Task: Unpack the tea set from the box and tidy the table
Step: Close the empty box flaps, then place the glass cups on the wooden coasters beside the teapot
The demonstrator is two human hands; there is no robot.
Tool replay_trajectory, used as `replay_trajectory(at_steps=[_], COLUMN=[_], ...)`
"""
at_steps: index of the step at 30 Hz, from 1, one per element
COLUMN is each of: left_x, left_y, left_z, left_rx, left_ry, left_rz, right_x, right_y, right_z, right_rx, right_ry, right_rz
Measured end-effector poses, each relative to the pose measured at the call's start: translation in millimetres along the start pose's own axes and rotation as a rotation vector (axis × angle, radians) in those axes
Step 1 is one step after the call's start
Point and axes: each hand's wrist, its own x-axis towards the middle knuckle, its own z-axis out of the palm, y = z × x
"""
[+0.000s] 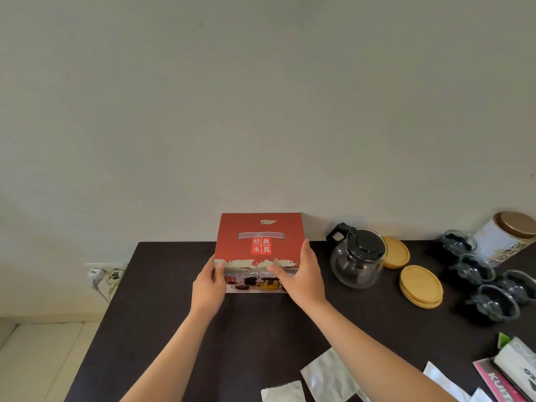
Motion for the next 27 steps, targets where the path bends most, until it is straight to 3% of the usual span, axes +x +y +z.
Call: replay_trajectory(at_steps=[10, 15, 17, 22, 27], left_x=[-7, -13, -15, -40, -83], left_y=[12, 29, 33, 46, 46], left_z=[12, 26, 33, 54, 105], left_rx=[0.031, 0.107, 0.114, -0.020, 0.073], left_ry=[-0.057, -0.094, -0.042, 0.288, 0.310], left_rz=[-0.017, -0.035, -0.088, -0.220, -0.156], right_x=[-7, -13, -16, -35, -59], right_y=[4, 8, 10, 30, 79], right_z=[-14, -30, -37, -61, -97], right_rx=[-0.051, -0.125, -0.160, -0.214, -0.271], right_ry=[0.050, 0.153, 0.167, 0.156, 0.192], right_rz=[0.028, 0.037, 0.020, -0.132, -0.197])
